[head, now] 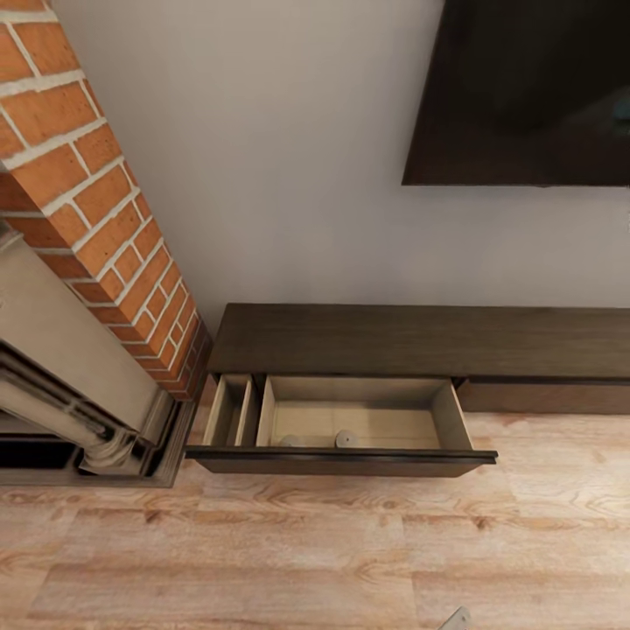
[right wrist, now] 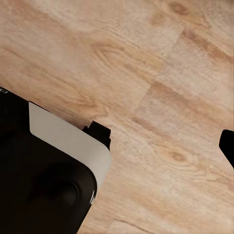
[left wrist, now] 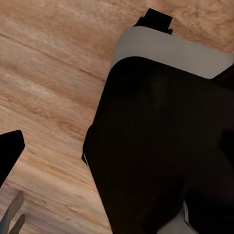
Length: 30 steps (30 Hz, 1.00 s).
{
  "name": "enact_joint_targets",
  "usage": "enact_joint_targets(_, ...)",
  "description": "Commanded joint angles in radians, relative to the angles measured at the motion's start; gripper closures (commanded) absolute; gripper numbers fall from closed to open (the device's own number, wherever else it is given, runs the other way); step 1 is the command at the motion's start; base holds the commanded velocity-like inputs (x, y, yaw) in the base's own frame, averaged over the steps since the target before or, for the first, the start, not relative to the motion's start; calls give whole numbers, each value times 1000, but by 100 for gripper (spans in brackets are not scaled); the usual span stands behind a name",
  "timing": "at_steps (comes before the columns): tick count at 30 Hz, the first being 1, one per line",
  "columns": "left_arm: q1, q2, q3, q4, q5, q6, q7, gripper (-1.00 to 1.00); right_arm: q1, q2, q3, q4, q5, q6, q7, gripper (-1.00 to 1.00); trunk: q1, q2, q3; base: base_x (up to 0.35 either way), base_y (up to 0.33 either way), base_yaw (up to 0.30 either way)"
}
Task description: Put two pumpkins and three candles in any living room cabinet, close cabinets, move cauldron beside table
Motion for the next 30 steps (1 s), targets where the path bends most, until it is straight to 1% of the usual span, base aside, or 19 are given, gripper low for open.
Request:
enact_joint_targets(1,0,0,0,0,0,0,0,-100,2,0,0,0,0,-4,0,-100,0,0,2,0,0,0)
enact_joint_targets(5,0,4,-1,5,-3,0,0,-100,7,1,1,0,0,-19,0,-100,0,0,8,0,0,0)
enact_joint_targets(6,1,9,-2,12,-6,0,0,-100,8,1,1,0,1,-20,0,-100,0,0,10,0,0,0)
enact_joint_targets(10,28,47,-3,18,-8,1,0,-100,9,2,1,0,2,-21,0,-100,0,0,16,0,0,0)
enact_joint_targets(13,65,65,-3,19,-8,1,0,-100,10,2,1,0,3,-21,3,-100,0,0,21,0,0,0)
enact_joint_targets(16,92,69,-3,19,-8,1,0,-100,10,2,1,0,3,-21,4,-100,0,0,26,0,0,0)
enact_joint_targets(18,99,70,-3,19,-8,1,0,-100,10,2,1,0,4,-21,5,-100,0,0,29,0,0,0)
enact_joint_targets(30,104,70,-3,19,-8,0,0,-100,10,6,2,-3,0,-13,-3,-100,0,0,48,0,0,0)
